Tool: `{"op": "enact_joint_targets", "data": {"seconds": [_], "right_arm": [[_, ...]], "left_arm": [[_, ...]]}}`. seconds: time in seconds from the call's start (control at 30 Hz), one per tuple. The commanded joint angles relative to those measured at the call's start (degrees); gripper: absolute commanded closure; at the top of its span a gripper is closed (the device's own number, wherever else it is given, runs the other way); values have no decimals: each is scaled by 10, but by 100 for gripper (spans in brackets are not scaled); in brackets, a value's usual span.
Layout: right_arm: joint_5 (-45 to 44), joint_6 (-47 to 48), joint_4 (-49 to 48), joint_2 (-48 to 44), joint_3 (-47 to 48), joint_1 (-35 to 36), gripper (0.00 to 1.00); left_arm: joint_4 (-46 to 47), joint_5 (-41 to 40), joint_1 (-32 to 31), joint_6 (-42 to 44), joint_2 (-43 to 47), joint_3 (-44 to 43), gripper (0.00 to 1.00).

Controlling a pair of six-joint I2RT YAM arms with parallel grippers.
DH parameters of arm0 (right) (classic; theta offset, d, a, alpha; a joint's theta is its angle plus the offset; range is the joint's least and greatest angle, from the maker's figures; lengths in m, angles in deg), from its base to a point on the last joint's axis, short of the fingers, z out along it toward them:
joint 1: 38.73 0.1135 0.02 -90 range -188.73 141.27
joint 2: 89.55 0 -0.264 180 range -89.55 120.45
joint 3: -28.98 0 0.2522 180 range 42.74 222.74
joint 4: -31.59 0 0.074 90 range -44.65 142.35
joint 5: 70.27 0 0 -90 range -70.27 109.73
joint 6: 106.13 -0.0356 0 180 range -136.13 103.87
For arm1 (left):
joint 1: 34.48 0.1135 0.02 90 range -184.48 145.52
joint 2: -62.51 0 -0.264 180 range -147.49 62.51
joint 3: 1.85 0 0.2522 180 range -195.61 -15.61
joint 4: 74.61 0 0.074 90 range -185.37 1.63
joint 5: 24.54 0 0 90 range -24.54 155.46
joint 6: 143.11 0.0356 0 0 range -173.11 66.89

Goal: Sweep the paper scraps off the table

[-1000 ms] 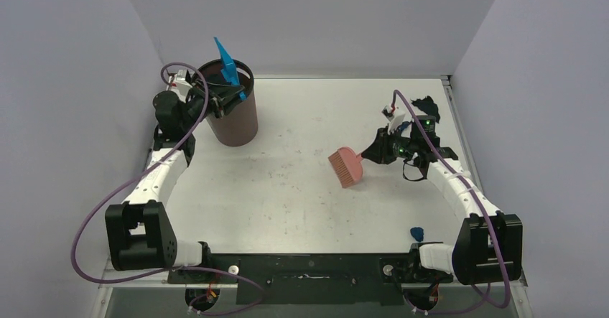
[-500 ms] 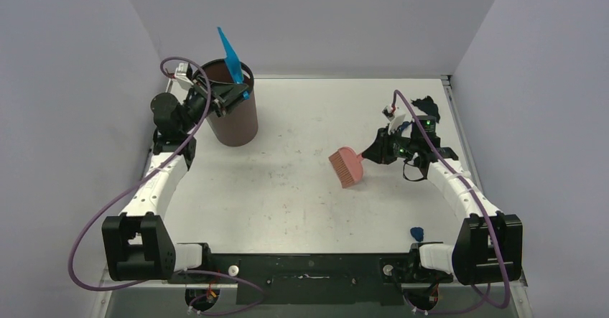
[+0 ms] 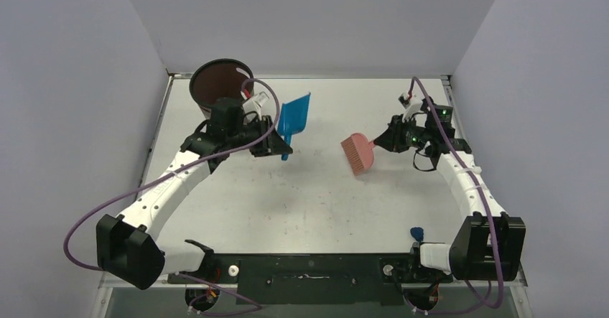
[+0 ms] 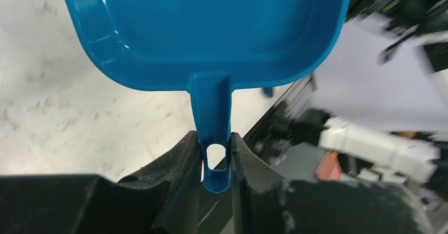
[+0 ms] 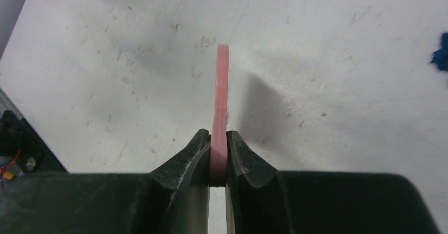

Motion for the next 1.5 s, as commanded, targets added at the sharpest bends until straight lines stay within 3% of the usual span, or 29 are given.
{"op": "enact_joint_targets", "data": {"seconds": [0.0,0.13,0.27,0.53,0.77,1.0,1.17,1.27,1.47], "right_arm": [[-94,74,20,14,103,-5,95],[-158,173,70,41,199,-14,95],[-239,232,83,72,290,-14,95],[-437,328,-43,151,313,-16,95],[-523,397,-62,308,405,-39,95],[-546,412,-56,439,525,-51,95],[-551,406,-69,459,545,-42,95],[-548,396,-58,462,550,-40,95],[-536,396,-30,451,508,-38,95]], "left_arm": [[-213,-101,-62,182,13,-24,100],[-278,-198,-133,226,-12,-30,100],[-301,-231,-187,255,-74,-36,100],[-278,-308,-296,305,-215,-77,97],[-190,-304,-307,312,-223,-38,96],[-126,-330,-306,306,-194,9,85],[-109,-336,-307,314,-197,24,75],[-91,-334,-307,315,-188,41,63],[-93,-334,-307,316,-201,42,61]]}}
